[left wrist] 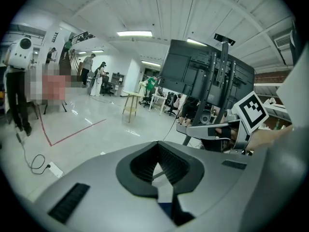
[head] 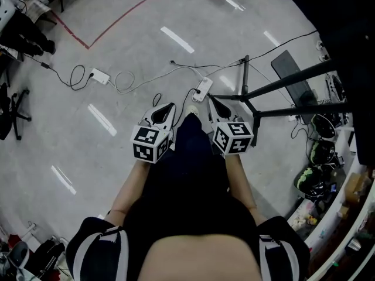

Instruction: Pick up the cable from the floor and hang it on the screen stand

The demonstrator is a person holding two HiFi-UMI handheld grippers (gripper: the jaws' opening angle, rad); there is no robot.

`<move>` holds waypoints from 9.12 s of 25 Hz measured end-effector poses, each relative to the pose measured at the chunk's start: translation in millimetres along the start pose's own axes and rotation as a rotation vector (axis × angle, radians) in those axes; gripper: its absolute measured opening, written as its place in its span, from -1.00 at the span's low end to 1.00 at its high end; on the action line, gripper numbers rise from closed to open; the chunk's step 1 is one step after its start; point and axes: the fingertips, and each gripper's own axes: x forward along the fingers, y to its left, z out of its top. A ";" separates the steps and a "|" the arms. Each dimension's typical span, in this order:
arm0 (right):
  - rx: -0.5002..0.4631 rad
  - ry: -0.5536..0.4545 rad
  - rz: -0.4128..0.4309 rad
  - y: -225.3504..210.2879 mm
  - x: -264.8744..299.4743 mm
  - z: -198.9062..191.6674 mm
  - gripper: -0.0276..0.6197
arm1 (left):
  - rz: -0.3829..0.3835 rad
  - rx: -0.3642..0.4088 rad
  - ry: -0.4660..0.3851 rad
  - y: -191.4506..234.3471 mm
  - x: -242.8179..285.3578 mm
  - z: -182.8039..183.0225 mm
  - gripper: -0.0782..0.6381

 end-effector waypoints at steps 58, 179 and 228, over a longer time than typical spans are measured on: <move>-0.103 0.212 0.362 -111.4 361.8 129.5 -0.83 | 0.240 -0.068 0.004 230.7 257.4 124.0 -0.76; -0.615 0.735 0.345 -238.0 754.3 -298.4 -0.47 | 0.120 -0.193 0.425 468.2 541.9 -295.7 -0.76; -0.486 0.347 0.221 -151.7 554.5 106.5 -0.48 | 0.125 -0.066 0.212 358.4 415.1 56.9 -0.76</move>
